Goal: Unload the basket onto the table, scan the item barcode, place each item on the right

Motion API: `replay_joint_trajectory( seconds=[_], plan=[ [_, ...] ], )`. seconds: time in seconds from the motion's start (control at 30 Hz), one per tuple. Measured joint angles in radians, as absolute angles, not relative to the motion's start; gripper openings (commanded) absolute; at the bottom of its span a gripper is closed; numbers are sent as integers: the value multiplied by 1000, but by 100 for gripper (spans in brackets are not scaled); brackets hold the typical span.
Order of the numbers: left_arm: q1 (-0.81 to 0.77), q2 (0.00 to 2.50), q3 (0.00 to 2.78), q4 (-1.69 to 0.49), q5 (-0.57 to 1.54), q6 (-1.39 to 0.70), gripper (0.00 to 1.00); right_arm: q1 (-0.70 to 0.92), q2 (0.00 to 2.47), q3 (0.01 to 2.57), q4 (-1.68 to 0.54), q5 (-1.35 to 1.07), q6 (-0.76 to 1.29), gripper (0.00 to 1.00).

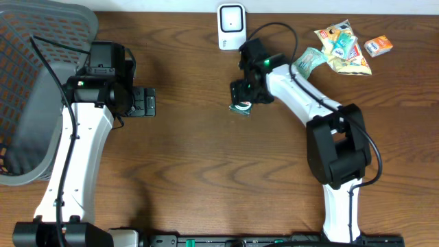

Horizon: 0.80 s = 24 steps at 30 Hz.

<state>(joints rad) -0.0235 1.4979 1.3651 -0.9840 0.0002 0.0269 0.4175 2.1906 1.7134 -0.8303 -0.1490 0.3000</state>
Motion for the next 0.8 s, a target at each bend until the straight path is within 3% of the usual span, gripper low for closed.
replay_joint_trajectory(
  seconds=[0.23,0.57,0.67,0.7,0.8],
  plan=[
    [-23,1498,1365,-984,0,27,98,387,2191,1753,-907,-274,294,67],
    [-23,1498,1365,-984,0,27,98,398,2191,1753,-990,-292,329,71],
    [-23,1498,1365,-984,0,27,98,418,2191,1753,-954,-293,355,59],
    [-23,1498,1365,-984,0,27,98,429,2191,1753,-938,-294,363,48],
    [-23,1498,1365,-984,0,27,98,455,2191,1753,-871,-297,377,35]
  ],
)
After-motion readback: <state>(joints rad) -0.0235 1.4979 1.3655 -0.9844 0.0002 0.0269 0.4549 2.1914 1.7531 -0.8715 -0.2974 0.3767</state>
